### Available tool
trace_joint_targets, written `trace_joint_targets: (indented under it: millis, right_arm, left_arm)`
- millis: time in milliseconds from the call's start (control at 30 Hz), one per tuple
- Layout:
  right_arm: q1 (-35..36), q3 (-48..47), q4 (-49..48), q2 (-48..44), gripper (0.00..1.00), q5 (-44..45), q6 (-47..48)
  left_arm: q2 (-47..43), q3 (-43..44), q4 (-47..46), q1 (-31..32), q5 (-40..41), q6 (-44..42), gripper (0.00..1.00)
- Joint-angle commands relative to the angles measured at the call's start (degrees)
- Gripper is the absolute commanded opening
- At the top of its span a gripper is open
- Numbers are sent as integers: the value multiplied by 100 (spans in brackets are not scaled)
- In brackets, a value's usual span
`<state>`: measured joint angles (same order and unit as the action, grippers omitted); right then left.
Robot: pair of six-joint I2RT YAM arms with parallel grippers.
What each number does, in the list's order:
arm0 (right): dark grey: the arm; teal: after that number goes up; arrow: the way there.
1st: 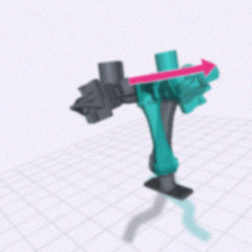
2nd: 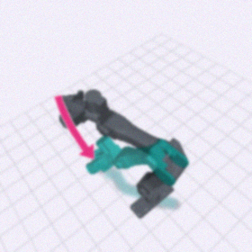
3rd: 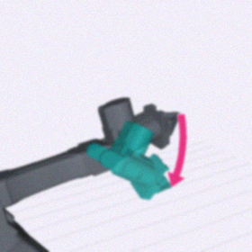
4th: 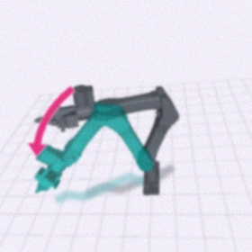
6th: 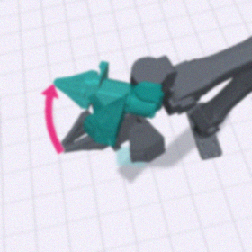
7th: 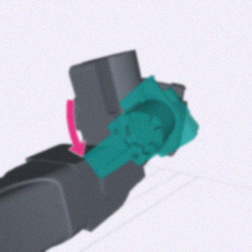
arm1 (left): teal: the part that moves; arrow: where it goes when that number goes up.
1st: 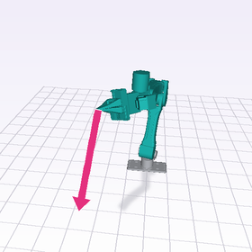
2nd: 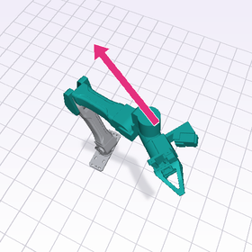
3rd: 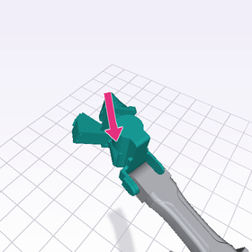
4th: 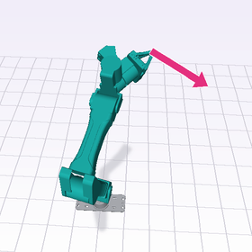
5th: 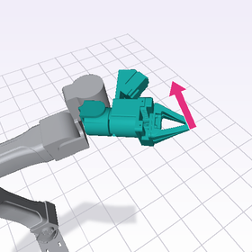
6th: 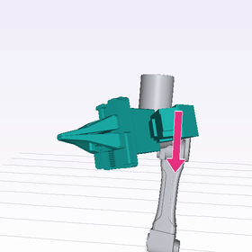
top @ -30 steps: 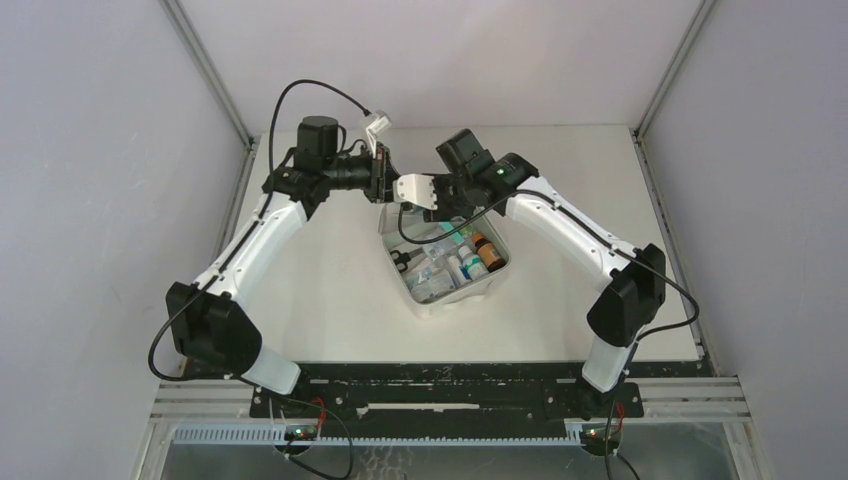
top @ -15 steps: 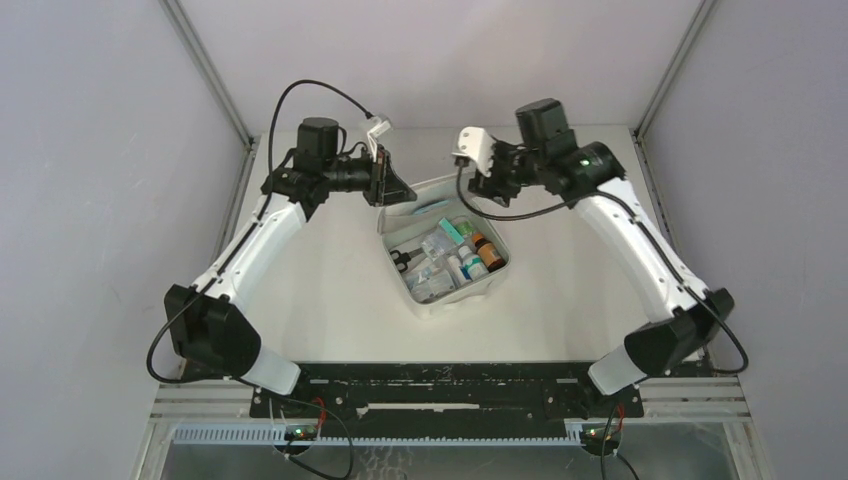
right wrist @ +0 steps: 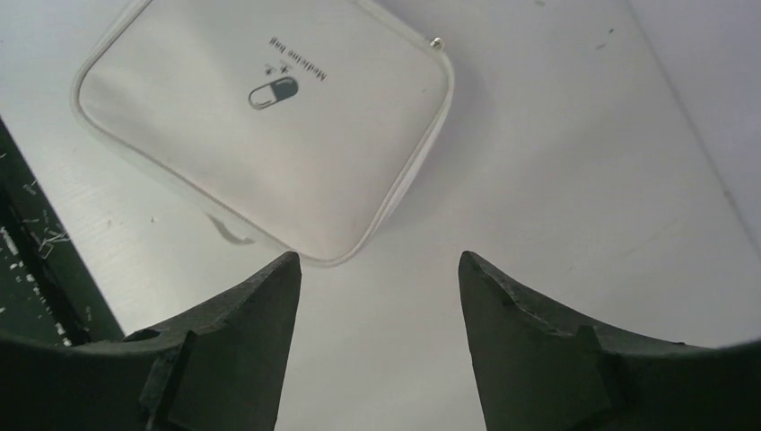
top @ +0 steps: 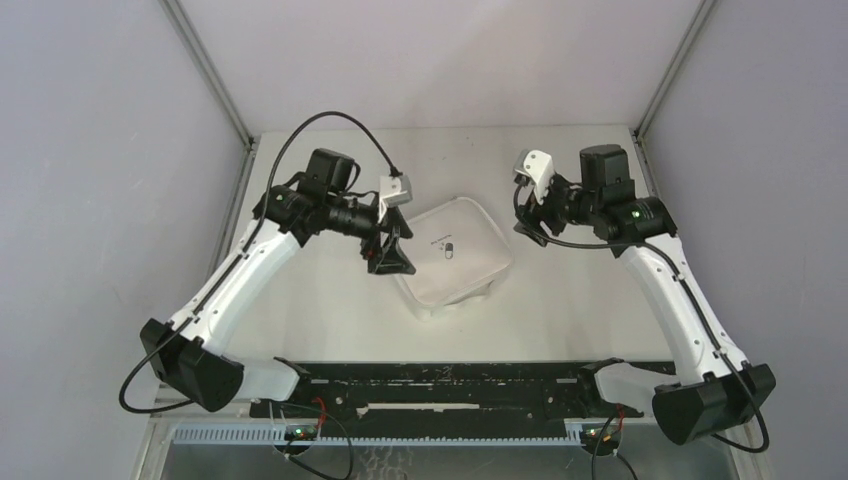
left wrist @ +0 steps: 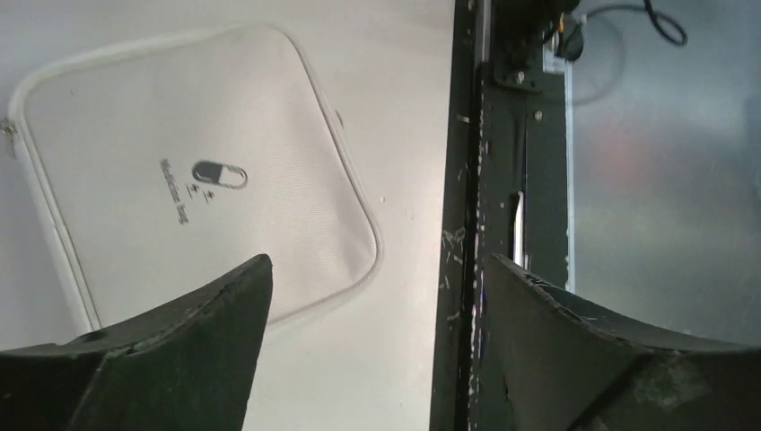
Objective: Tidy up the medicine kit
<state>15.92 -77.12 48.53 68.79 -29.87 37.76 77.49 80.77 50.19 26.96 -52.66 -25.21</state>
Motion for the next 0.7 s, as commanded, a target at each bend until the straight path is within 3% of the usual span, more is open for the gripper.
trace_joint_targets:
  millis: [0, 200, 300, 500, 667]
  right_arm:
    - [-53, 570, -502, -520, 66, -242, -473]
    - [-54, 1767, -879, -738, 73, -182, -875]
    - [10, 2210, -1092, -671, 75, -211, -1024]
    - [613, 2644, -1346, -52, 74, 26, -1069]
    - [1044, 2633, -1279, 590, 71, 207, -887]
  left_arm:
    - [-467, -340, 854, 44, 291, -1188, 93]
    - [-546, -1000, -1003, 38, 2070, 84, 100]
    - [-85, -936, -1590, -247, 2403, 689, 100]
    - [1227, -266, -2051, -1113, 1832, 1740, 100]
    - [2061, 74, -2257, -1240, 1265, 2258, 100]
